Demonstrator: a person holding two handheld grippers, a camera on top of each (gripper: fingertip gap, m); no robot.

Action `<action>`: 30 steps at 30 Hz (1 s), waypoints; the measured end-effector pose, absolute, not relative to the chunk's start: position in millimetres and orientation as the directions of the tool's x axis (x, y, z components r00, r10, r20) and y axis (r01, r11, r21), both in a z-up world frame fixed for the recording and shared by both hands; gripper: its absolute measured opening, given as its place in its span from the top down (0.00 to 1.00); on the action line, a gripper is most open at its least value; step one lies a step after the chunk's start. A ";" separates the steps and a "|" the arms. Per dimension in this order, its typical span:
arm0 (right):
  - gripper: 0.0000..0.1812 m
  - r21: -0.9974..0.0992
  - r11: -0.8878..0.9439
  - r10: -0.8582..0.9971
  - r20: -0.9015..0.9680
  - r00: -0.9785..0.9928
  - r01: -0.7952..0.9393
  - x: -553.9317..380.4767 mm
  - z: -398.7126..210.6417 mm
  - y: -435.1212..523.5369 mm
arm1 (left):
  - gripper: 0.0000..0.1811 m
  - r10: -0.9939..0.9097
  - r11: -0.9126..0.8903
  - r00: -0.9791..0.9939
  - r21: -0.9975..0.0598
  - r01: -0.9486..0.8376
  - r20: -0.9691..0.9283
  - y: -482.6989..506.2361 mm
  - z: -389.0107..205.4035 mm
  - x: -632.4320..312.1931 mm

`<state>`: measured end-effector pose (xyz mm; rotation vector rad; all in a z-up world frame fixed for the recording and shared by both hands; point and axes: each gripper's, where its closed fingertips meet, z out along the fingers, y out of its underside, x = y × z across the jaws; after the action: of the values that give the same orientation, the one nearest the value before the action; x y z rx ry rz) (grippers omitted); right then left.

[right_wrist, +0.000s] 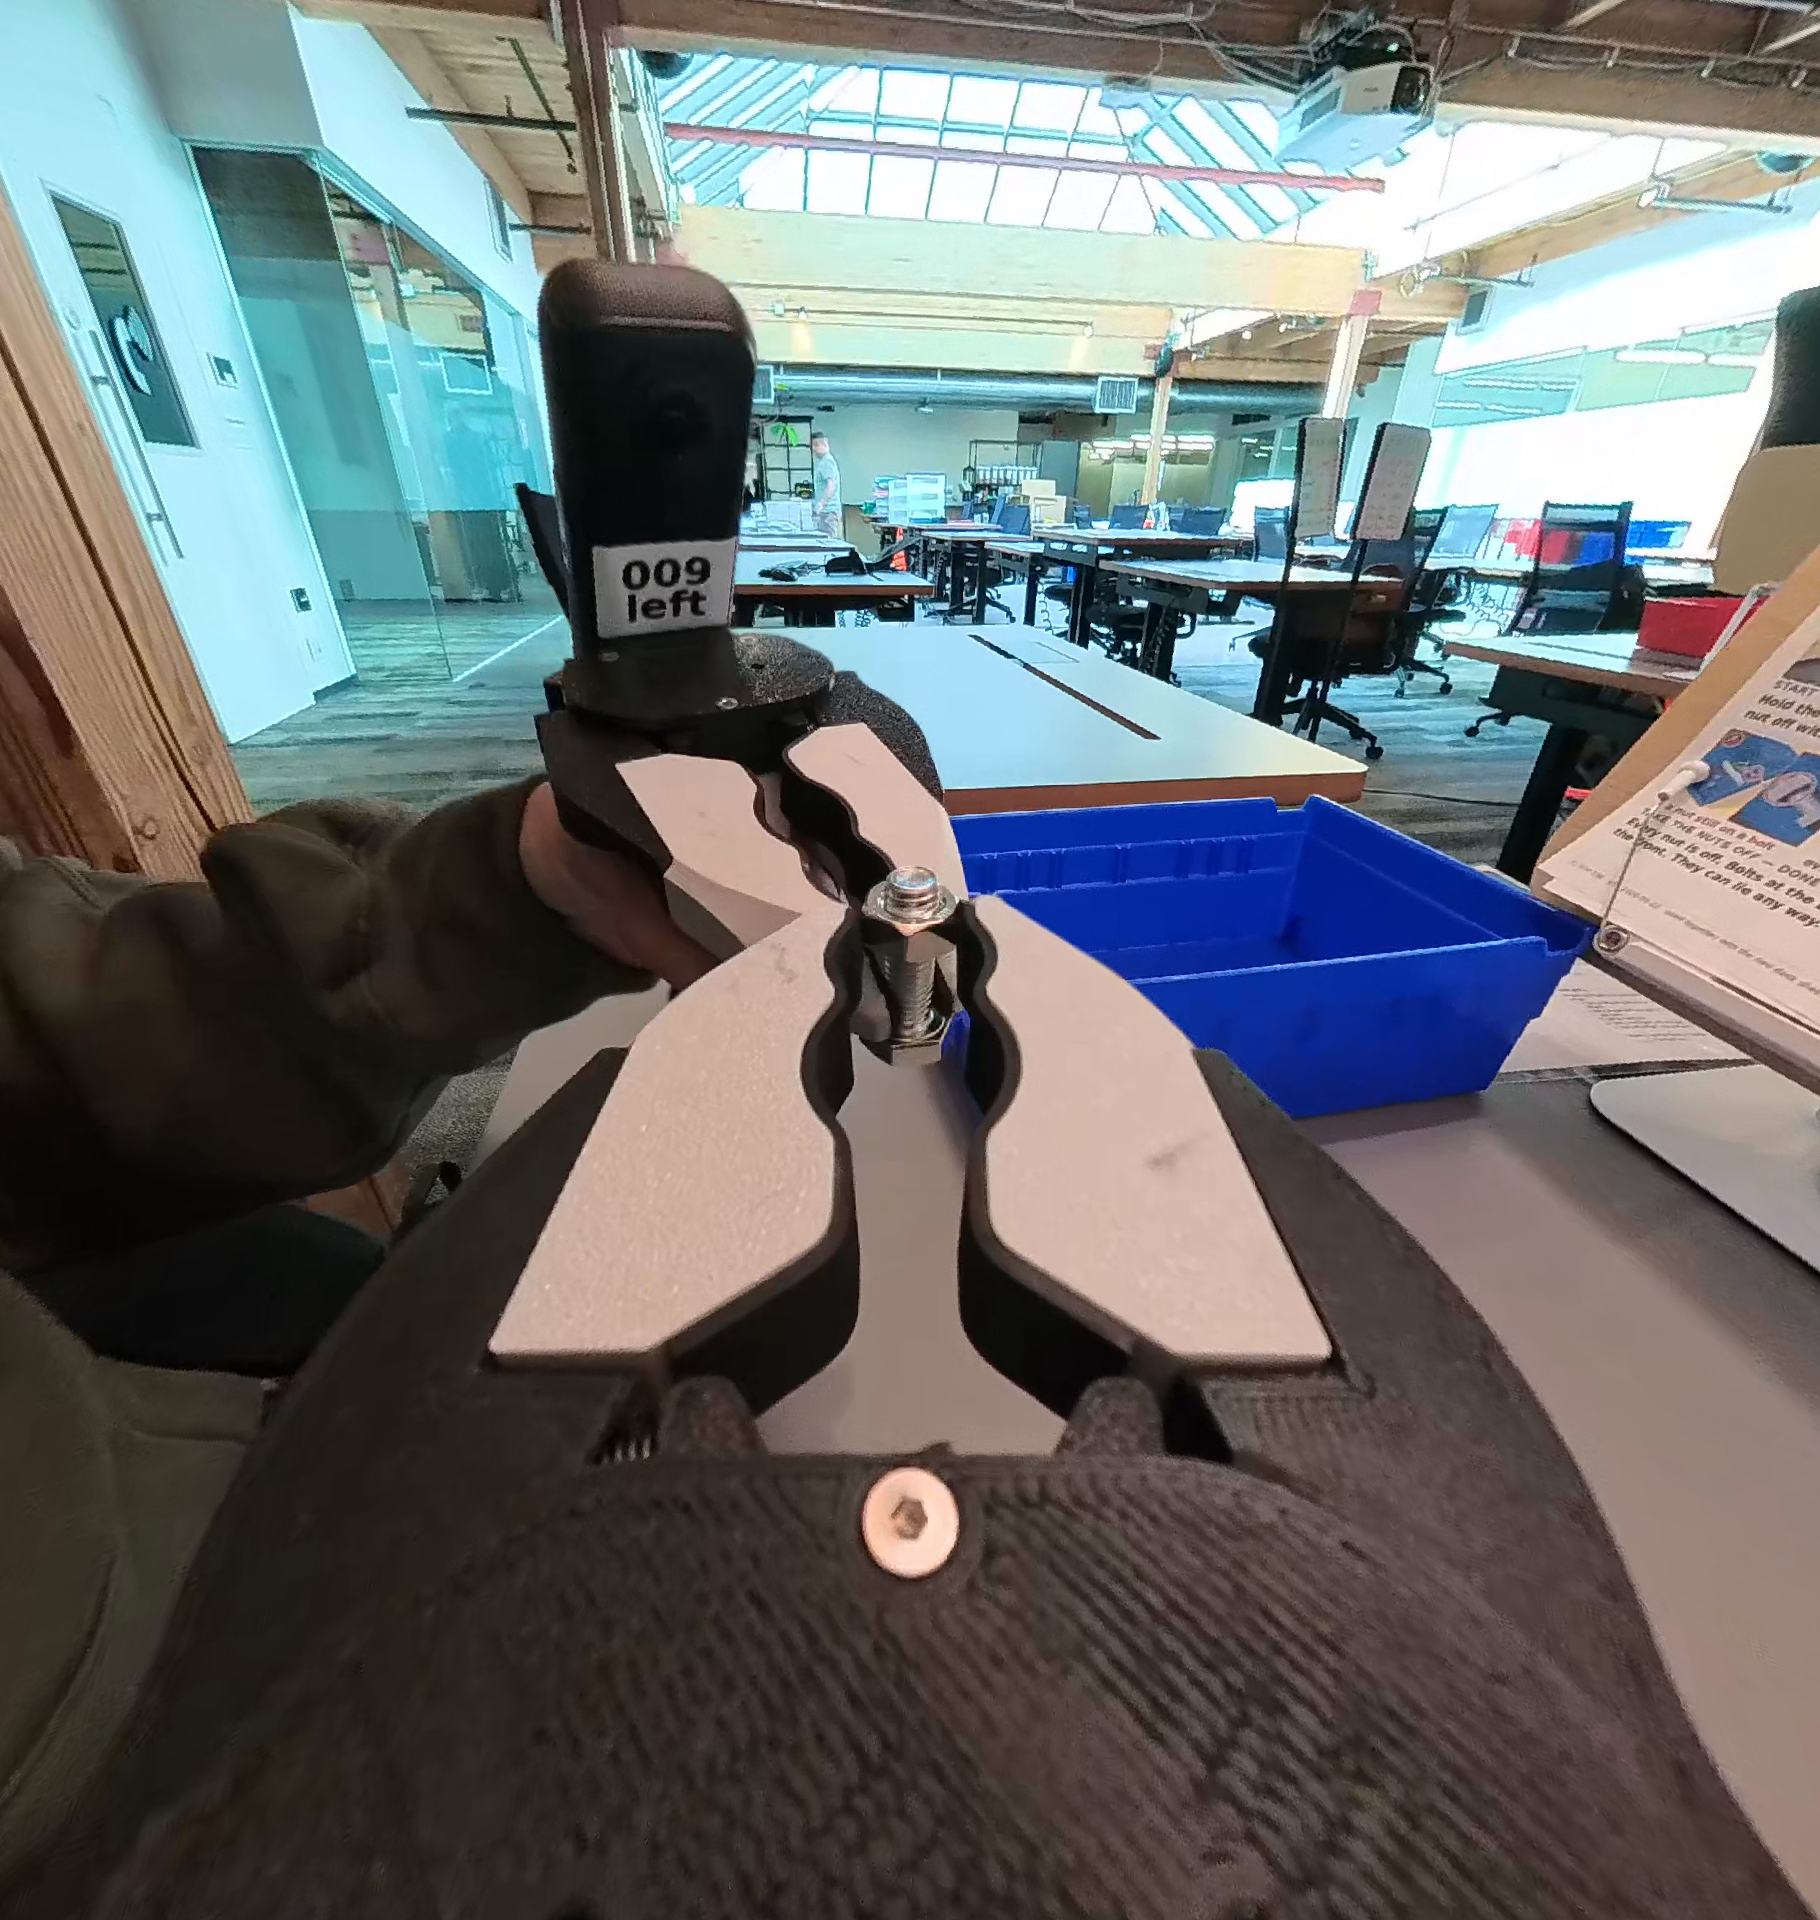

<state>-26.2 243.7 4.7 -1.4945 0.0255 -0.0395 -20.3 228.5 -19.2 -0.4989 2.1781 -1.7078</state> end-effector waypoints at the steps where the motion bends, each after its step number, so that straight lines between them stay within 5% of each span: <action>1: 0.91 -0.997 0.076 -0.042 0.008 0.999 0.011 -26.7 4.6 243.2 | 0.95 -0.471 0.214 -0.881 -0.974 -0.074 -0.036 228.1 -19.8 -20.0; 16: 0.83 -0.998 0.061 -0.126 -0.012 0.992 -0.005 -12.5 -2.9 241.2 | 0.95 -0.577 0.169 -0.816 -0.983 -0.077 -0.036 231.9 -27.4 -12.7; 19: 0.91 -0.996 0.076 -0.285 -0.065 0.956 -0.045 16.5 -8.4 224.3 | 0.95 -0.565 0.103 -0.825 -0.993 -0.065 -0.005 238.1 -19.2 -16.2; 20: 0.87 -0.994 0.082 -0.347 -0.093 0.933 -0.069 29.2 -11.8 216.2 | 0.95 -0.571 0.106 -0.821 -0.992 -0.066 -0.007 240.0 -19.2 -16.1; 24: 0.82 -0.973 0.170 -0.216 -0.192 0.957 -0.156 17.4 -2.0 212.6 | 0.95 -0.587 0.136 -0.809 -0.988 -0.076 -0.019 240.9 -25.8 -13.8; 30: 0.81 -0.992 0.104 -0.164 -0.093 0.982 -0.077 -11.9 -1.5 236.3 | 0.95 -0.592 0.145 -0.805 -0.987 -0.072 -0.028 231.2 -32.3 -12.1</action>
<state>-11.9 236.3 -1.5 -1.4680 0.1976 -0.0645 -12.1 231.2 -32.3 -0.6345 2.0168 -1.7014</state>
